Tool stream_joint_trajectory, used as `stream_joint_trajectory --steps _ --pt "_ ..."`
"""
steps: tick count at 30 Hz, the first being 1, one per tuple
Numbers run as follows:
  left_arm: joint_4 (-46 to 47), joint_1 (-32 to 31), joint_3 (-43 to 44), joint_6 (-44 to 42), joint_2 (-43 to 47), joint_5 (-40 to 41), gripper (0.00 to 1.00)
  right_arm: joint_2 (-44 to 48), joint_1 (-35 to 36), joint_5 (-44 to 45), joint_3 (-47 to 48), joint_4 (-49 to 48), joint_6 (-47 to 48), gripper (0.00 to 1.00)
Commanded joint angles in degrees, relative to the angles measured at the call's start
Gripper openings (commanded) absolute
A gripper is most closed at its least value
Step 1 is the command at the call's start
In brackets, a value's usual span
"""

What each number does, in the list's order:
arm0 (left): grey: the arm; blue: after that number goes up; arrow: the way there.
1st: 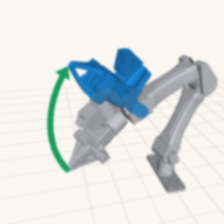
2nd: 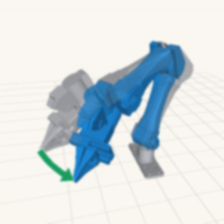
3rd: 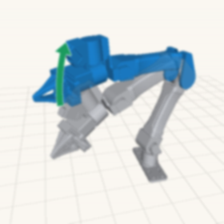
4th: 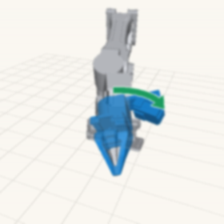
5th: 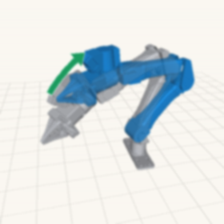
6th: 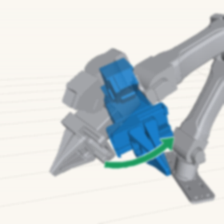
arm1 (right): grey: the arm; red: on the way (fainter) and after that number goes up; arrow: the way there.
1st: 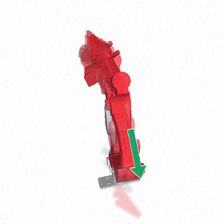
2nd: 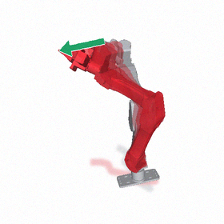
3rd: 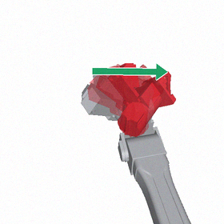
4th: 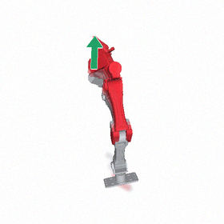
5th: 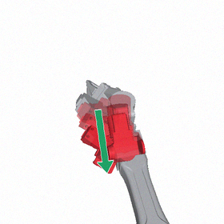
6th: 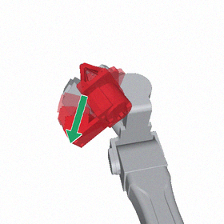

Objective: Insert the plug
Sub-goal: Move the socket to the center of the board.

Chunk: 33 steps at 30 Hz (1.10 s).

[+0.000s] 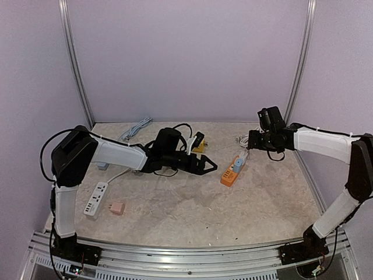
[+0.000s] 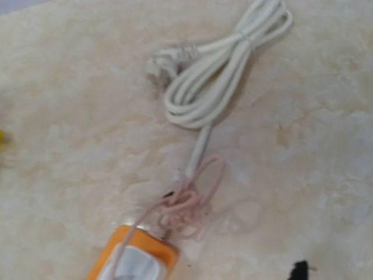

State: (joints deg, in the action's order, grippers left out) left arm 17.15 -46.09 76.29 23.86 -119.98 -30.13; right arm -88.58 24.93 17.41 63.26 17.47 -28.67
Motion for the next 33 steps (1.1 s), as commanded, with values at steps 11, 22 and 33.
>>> stream_joint_trajectory --steps 11,22,33 --pt "2.45 -0.32 -10.64 2.64 6.8 4.17 0.99 -9.24 1.7 2.84 2.66 -0.94 1.59 0.69" --pt "3.37 -0.3 -11.04 3.24 6.6 4.04 0.99 -11.09 2.68 2.83 4.55 1.86 1.41 0.69" --pt "3.77 -0.13 -10.42 3.3 6.31 3.26 0.99 -8.03 3.94 4.22 1.37 4.0 -0.07 0.69"
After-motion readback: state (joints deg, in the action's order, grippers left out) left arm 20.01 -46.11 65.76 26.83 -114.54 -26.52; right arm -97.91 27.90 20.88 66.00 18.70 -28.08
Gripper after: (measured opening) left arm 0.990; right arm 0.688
